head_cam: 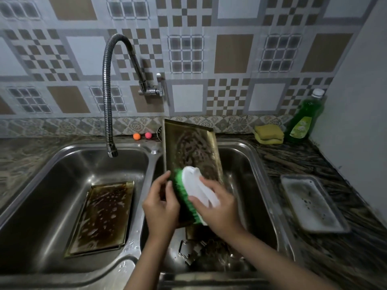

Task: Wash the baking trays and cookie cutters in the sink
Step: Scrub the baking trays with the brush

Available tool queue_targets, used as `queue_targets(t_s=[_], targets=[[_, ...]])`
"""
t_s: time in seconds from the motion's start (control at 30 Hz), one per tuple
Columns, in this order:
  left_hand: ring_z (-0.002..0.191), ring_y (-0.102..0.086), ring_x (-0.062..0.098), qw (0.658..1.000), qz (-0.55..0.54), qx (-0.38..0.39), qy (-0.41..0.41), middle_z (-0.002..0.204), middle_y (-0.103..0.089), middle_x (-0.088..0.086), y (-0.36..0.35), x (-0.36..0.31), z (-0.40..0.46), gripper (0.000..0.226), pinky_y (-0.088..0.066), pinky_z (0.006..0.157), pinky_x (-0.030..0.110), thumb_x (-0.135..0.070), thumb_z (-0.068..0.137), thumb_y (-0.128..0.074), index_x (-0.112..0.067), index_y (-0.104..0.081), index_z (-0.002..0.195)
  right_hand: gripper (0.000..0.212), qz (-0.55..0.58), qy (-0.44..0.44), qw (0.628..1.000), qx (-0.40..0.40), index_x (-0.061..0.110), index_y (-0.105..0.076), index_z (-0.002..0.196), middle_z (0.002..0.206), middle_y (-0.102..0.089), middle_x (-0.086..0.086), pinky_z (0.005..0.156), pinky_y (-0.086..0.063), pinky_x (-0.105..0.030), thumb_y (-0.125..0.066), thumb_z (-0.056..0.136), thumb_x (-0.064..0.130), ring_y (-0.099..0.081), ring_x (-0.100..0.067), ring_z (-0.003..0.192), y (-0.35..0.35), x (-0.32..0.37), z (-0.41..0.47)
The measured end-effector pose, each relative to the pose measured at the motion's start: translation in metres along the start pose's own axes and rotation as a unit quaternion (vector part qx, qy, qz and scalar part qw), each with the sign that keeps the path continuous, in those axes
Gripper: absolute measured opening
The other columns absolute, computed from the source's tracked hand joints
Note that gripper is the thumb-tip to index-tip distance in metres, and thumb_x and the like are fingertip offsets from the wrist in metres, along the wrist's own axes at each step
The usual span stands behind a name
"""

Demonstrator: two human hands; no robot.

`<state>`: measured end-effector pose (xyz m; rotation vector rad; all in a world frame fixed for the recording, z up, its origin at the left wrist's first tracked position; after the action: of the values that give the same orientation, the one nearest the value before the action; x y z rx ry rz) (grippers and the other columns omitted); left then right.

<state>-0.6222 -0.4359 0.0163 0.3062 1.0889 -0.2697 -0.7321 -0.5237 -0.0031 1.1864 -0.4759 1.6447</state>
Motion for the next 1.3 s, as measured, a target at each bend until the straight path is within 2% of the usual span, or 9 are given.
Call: queue_targets(t_s=[0.1, 0.2, 0.33, 0.43, 0.57, 0.73, 0.83, 1.0, 1.3], targets=[[0.082, -0.065, 0.007, 1.0, 0.004, -0.002, -0.011, 0.1, -0.07, -0.004, 0.003, 0.001, -0.004, 0.03, -0.049, 0.069, 0.012, -0.002, 0.09, -0.058, -0.024, -0.064, 0.11, 0.048, -0.025, -0.051, 0.998, -0.035, 0.028, -0.062, 0.116, 0.1, -0.065, 0.017, 0.067, -0.045, -0.003, -0.082, 0.072, 0.022, -0.066, -0.013, 0.094, 0.021, -0.019, 0.029], [0.078, -0.064, 0.008, 0.999, -0.002, 0.033, -0.018, 0.1, -0.071, 0.0, -0.012, -0.004, -0.024, 0.03, -0.051, 0.069, 0.018, -0.002, 0.089, -0.059, -0.021, -0.065, 0.112, 0.05, -0.037, -0.058, 0.992, -0.11, 0.013, -0.062, 0.12, 0.104, -0.064, 0.006, 0.071, -0.043, -0.001, -0.081, 0.074, 0.021, -0.061, -0.01, 0.095, 0.018, -0.003, 0.067], [0.089, -0.064, -0.006, 0.999, -0.035, -0.017, -0.002, 0.1, -0.068, -0.013, -0.011, -0.007, -0.01, 0.029, -0.047, 0.072, 0.006, 0.0, 0.089, -0.058, -0.019, -0.066, 0.109, 0.05, 0.014, 0.021, 0.999, -0.036, 0.033, -0.062, 0.116, 0.107, -0.063, 0.028, 0.08, -0.046, -0.008, -0.079, 0.07, 0.033, -0.061, 0.007, 0.096, -0.014, 0.017, 0.018], [0.089, -0.063, -0.008, 0.999, -0.02, -0.045, -0.015, 0.1, -0.067, -0.013, 0.006, -0.003, 0.006, 0.028, -0.046, 0.071, 0.004, -0.002, 0.089, -0.057, -0.016, -0.066, 0.112, 0.055, 0.013, 0.029, 0.999, 0.02, 0.047, -0.06, 0.114, 0.11, -0.062, 0.028, 0.078, -0.051, -0.012, -0.084, 0.069, 0.026, -0.063, -0.002, 0.1, 0.002, 0.003, -0.008], [0.098, -0.062, 0.0, 0.999, 0.0, -0.038, 0.012, 0.105, -0.067, -0.004, 0.02, 0.009, 0.005, 0.028, -0.051, 0.08, 0.015, -0.001, 0.092, -0.055, -0.014, -0.064, 0.115, 0.06, -0.026, -0.007, 0.998, -0.053, 0.04, -0.055, 0.125, 0.109, -0.059, 0.031, 0.066, -0.059, -0.021, -0.078, 0.069, 0.039, -0.065, -0.004, 0.099, 0.054, -0.003, 0.027], [0.1, -0.061, 0.007, 0.998, -0.008, -0.016, 0.067, 0.108, -0.066, -0.001, 0.024, 0.017, 0.005, 0.026, -0.05, 0.085, 0.018, -0.001, 0.092, -0.053, -0.015, -0.063, 0.112, 0.056, -0.056, 0.021, 0.994, -0.091, 0.046, -0.054, 0.126, 0.131, -0.05, 0.032, 0.093, -0.054, -0.04, -0.073, 0.074, 0.044, -0.05, 0.001, 0.124, 0.097, -0.003, 0.039], [0.094, -0.064, 0.009, 0.993, -0.031, 0.018, 0.116, 0.102, -0.068, 0.0, 0.018, 0.019, 0.004, 0.024, -0.052, 0.08, 0.026, -0.004, 0.092, -0.054, -0.017, -0.065, 0.109, 0.058, -0.049, -0.022, 0.998, -0.023, 0.049, -0.056, 0.121, 0.122, -0.054, 0.03, 0.088, -0.053, -0.021, -0.073, 0.066, 0.053, -0.055, 0.006, 0.115, 0.094, -0.007, 0.025], [0.073, -0.061, 0.005, 0.987, -0.05, 0.032, 0.15, 0.088, -0.068, -0.003, 0.011, 0.021, -0.002, 0.023, -0.049, 0.064, 0.021, -0.006, 0.092, -0.055, -0.023, -0.066, 0.103, 0.054, -0.039, -0.035, 0.998, -0.041, 0.039, -0.063, 0.116, 0.08, -0.06, 0.004, 0.064, -0.043, -0.004, -0.078, 0.064, 0.042, -0.053, 0.0, 0.06, 0.08, -0.007, 0.013], [0.072, -0.058, 0.013, 0.986, -0.057, 0.033, 0.156, 0.086, -0.065, 0.003, 0.011, 0.019, -0.006, 0.021, -0.048, 0.068, 0.034, -0.008, 0.092, -0.055, -0.022, -0.065, 0.104, 0.053, -0.053, -0.052, 0.997, -0.036, 0.043, -0.062, 0.113, 0.078, -0.043, 0.009, 0.064, -0.04, -0.001, -0.078, 0.062, 0.039, -0.052, 0.002, 0.058, 0.083, -0.003, 0.016]])
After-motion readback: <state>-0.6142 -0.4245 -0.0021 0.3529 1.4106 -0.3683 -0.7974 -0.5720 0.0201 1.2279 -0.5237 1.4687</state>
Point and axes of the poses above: each hand's wrist, its own z-axis towards the middle knuckle, its own y-axis out of the back of the hand, x = y × z, the point moved 1 cm from there along z, towards the middle knuckle
